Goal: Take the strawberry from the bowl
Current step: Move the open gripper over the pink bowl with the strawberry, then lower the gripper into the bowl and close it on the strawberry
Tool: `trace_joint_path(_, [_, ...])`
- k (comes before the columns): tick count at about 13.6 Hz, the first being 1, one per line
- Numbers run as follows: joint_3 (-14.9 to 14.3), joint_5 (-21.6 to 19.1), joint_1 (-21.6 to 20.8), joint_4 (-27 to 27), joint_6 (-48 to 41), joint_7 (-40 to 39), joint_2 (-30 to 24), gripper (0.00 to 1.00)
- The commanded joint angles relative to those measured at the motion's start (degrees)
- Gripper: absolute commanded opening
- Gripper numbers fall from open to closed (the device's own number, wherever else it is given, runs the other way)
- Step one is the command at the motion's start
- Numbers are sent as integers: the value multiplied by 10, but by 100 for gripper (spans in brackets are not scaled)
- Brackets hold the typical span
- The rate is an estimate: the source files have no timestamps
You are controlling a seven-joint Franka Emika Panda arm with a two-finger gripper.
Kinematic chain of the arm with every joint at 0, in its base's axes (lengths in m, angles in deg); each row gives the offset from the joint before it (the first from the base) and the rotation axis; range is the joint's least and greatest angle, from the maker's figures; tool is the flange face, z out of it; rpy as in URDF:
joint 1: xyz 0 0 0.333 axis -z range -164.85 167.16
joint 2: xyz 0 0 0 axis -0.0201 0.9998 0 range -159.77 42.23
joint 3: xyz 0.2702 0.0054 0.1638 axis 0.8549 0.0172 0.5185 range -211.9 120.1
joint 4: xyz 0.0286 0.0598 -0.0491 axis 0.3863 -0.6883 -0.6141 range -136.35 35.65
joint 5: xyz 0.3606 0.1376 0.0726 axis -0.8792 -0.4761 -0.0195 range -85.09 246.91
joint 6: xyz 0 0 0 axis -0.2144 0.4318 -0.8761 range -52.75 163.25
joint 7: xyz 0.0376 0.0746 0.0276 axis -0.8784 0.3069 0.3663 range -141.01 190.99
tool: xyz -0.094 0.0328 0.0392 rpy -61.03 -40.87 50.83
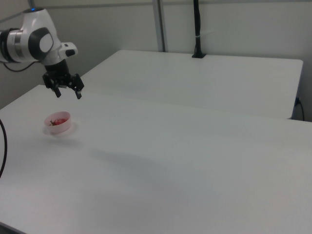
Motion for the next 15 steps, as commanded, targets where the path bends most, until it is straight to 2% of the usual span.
trace_joint_path(1, [-22, -16, -58, 63, 49, -2, 80, 100])
trace_joint_path(6, [-16, -14, -94, 88, 152, 119, 158, 100])
trace_joint_path(11, [-10, -12, -102, 86, 164, 142, 176, 100])
trace_joint_path(13, [-2, -12, -102, 85, 164, 142, 189, 84])
trace_joint_path(15, [-2, -11, -102, 85, 164, 142, 194, 77])
